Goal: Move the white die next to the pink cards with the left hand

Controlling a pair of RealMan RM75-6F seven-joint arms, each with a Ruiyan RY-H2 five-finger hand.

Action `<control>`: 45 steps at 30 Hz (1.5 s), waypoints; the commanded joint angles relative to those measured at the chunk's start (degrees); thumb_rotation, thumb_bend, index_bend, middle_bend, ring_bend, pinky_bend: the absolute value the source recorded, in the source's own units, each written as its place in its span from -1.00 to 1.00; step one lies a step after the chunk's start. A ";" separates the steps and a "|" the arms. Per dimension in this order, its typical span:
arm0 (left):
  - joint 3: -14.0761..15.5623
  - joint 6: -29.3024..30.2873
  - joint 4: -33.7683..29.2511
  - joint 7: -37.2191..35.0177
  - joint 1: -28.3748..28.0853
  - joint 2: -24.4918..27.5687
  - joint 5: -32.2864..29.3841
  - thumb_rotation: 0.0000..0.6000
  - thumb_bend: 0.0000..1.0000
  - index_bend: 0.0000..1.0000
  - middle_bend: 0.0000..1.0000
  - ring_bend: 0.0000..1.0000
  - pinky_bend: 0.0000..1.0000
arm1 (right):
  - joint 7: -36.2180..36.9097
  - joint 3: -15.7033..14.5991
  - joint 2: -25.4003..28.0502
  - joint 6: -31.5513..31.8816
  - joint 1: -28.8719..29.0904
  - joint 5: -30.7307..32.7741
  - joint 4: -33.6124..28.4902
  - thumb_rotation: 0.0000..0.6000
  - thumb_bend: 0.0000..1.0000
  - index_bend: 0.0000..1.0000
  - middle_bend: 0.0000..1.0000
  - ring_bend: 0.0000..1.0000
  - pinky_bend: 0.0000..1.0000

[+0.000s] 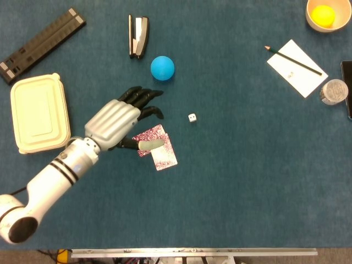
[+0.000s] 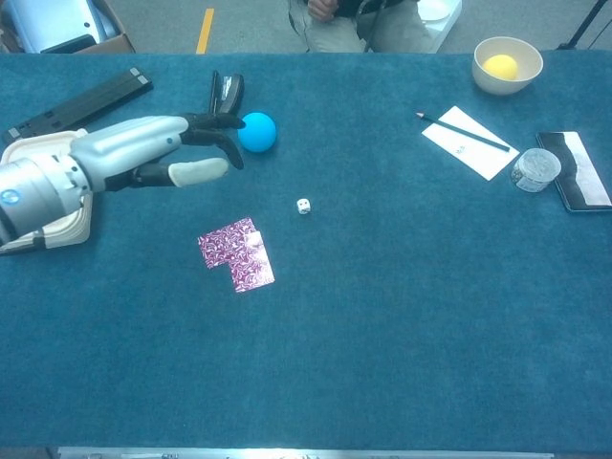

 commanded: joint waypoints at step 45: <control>0.01 -3.86 25.47 16.83 -15.36 -29.20 -21.92 -1.00 -0.95 -0.57 -1.00 -1.00 -1.00 | 2.69 -0.01 -0.29 -1.54 0.63 1.83 2.53 1.00 -0.42 -0.49 -0.58 -0.89 -0.87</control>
